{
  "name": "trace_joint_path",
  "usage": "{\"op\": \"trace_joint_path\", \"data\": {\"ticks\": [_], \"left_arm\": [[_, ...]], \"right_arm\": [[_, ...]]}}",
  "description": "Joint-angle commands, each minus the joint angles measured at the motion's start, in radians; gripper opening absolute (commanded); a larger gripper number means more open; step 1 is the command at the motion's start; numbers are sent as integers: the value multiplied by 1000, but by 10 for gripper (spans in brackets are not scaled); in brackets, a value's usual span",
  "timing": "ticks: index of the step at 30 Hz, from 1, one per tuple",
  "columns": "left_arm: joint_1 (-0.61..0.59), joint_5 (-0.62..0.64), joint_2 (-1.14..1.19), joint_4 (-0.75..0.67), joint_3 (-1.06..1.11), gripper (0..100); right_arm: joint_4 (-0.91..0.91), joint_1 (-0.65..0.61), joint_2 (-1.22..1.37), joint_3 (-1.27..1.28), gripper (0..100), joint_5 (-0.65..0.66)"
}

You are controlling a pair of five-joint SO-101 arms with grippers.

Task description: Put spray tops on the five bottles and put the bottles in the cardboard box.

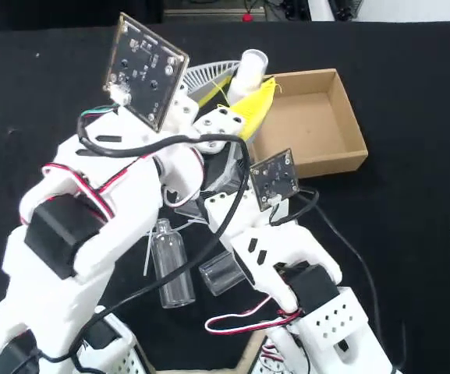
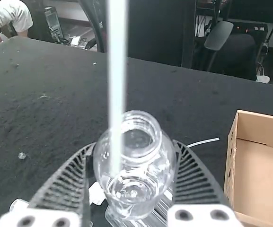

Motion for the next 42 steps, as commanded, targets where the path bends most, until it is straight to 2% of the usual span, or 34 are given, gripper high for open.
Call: {"op": "trace_joint_path", "data": {"ticks": [1,6,12,21,30,37,42], "left_arm": [[2,28,2,-34,-4,51],[-73,35,5,-34,-4,51],[-90,37,12,-37,-2,51],[-97,37,0,-230,214,51],[-136,35,-44,-222,243,51],[-134,35,-206,-180,420,51],[-136,29,-278,-285,624,51]], "right_arm": [[-20,-11,-18,-8,81,-6],[0,-14,-18,-10,81,-5],[-3,-14,-18,-13,81,-5],[-2,-14,-18,-10,81,-2],[-2,-14,-18,-10,81,-2],[2,-11,-16,-12,81,-2],[103,-14,-10,-62,81,0]]}}
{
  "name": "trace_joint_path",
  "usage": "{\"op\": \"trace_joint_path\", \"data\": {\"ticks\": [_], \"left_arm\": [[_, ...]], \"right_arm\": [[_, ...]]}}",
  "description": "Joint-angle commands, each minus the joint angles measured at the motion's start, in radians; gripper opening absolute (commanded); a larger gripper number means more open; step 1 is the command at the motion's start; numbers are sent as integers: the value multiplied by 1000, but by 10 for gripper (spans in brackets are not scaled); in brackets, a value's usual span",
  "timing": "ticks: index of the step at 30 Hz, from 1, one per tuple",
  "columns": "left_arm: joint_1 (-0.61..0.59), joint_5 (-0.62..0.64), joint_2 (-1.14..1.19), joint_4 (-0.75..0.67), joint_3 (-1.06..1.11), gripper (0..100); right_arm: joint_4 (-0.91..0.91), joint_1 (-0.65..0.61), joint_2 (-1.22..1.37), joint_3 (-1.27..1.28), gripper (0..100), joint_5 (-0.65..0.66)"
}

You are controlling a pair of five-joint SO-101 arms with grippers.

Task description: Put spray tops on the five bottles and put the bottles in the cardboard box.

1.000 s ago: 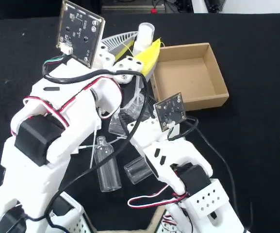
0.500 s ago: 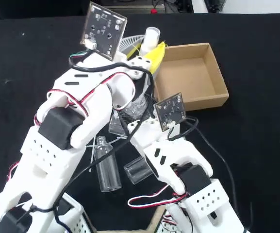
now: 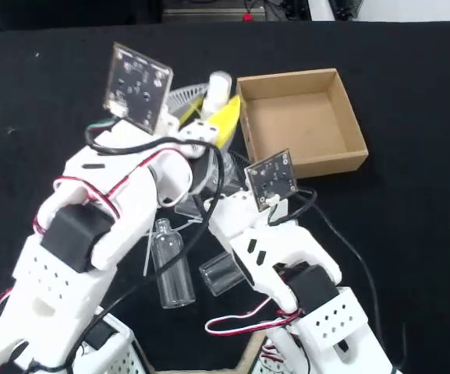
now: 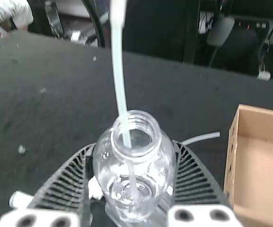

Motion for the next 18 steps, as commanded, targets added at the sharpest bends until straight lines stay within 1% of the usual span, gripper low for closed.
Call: {"op": "trace_joint_path", "data": {"ticks": [1,6,11,14,18], "left_arm": [[-15,-2,-71,-100,90,51],[-15,5,-147,-184,185,51],[-13,6,-172,-184,271,52],[-5,12,-172,-184,286,54],[-8,158,-172,-183,286,61]], "right_arm": [[112,-11,-10,-82,81,0],[218,-11,-10,-142,81,97],[216,-11,-18,-142,81,83],[201,-11,-18,-139,81,58],[160,-11,-18,-110,81,54]]}}
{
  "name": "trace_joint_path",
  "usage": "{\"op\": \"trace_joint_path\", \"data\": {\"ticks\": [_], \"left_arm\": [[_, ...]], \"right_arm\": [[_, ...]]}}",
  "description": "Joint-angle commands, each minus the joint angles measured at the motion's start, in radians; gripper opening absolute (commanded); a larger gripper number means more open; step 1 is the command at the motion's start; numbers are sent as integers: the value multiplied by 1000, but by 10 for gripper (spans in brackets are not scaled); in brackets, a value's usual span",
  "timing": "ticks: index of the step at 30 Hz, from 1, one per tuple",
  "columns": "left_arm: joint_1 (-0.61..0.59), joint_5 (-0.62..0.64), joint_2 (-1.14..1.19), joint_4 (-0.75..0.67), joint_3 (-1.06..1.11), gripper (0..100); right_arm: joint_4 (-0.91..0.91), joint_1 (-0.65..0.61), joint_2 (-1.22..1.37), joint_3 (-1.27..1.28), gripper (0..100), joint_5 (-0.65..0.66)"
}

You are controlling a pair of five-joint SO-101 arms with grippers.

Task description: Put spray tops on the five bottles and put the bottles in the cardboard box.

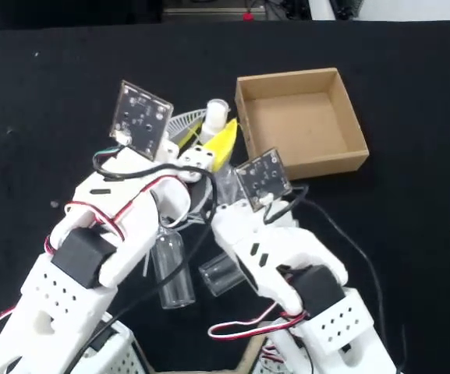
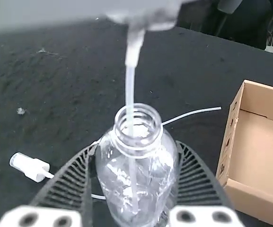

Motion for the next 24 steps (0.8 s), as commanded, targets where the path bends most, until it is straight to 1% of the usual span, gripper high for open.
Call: {"op": "trace_joint_path", "data": {"ticks": [1,5,10,16,20,24], "left_arm": [[-15,120,-15,-11,-7,78],[-15,150,-17,9,1,187],[-16,149,-17,46,-8,195],[-16,147,-20,48,-2,195],[-84,147,-89,43,-8,195],[-216,147,-196,46,1,195]], "right_arm": [[-63,-11,-19,-30,81,-14],[-69,-11,-19,-24,81,-14],[-69,-11,-19,-24,81,-14],[-68,-8,-19,-24,81,-14],[-63,-6,-19,-24,81,-14],[-61,-6,-18,-24,81,-9]]}}
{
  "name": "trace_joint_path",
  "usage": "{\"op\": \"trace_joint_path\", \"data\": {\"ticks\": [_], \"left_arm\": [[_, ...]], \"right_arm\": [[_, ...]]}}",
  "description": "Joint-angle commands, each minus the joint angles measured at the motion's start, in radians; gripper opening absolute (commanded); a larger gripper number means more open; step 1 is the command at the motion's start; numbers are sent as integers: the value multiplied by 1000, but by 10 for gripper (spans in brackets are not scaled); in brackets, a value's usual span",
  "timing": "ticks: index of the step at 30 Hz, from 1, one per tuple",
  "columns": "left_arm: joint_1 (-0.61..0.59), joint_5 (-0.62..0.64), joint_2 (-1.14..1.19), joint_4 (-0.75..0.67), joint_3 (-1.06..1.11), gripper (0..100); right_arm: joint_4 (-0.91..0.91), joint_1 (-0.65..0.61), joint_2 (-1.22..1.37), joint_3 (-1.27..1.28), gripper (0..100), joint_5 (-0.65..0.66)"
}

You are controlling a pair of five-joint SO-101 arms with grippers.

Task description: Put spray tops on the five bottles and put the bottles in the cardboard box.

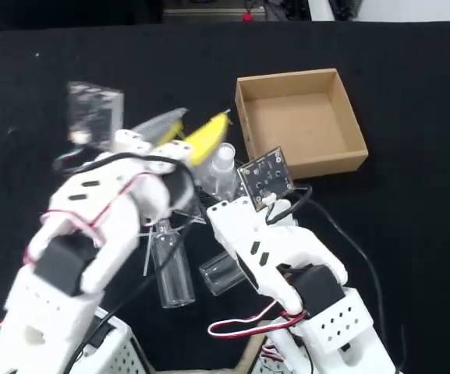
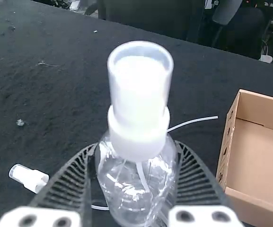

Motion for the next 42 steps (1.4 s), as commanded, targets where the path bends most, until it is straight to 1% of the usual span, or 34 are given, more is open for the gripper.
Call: {"op": "trace_joint_path", "data": {"ticks": [1,3,5,8,10,15,18,21,24,30,32,35,37,42], "left_arm": [[-131,3,-106,3,-12,195],[-225,-23,-164,3,-2,195],[-334,-98,-222,3,48,195],[-463,-209,-296,-5,211,195],[-503,-221,-338,-6,337,195],[-504,-221,-410,-9,562,195],[-504,-221,-436,-98,685,195],[-504,-219,-460,-198,814,195],[-504,-219,-496,-247,914,195],[-504,-219,-609,-253,1041,195],[-504,-219,-660,-253,1081,195],[-504,-219,-729,-241,1112,195],[-503,-218,-747,-198,1110,195],[-460,-164,-744,-181,1110,195]], "right_arm": [[-25,-8,-18,-24,81,0],[-25,-8,-10,-24,81,2],[-21,-2,-10,-24,81,2],[18,58,-8,-50,81,3],[51,117,-8,-88,81,6],[106,245,-5,-191,81,49],[114,307,47,-254,81,51],[101,331,173,-340,81,43],[11,334,348,-410,81,43],[-301,381,662,-467,81,44],[-370,399,745,-487,81,44],[-417,408,858,-535,81,44],[-427,408,931,-579,81,44],[-427,410,1095,-708,81,44]]}}
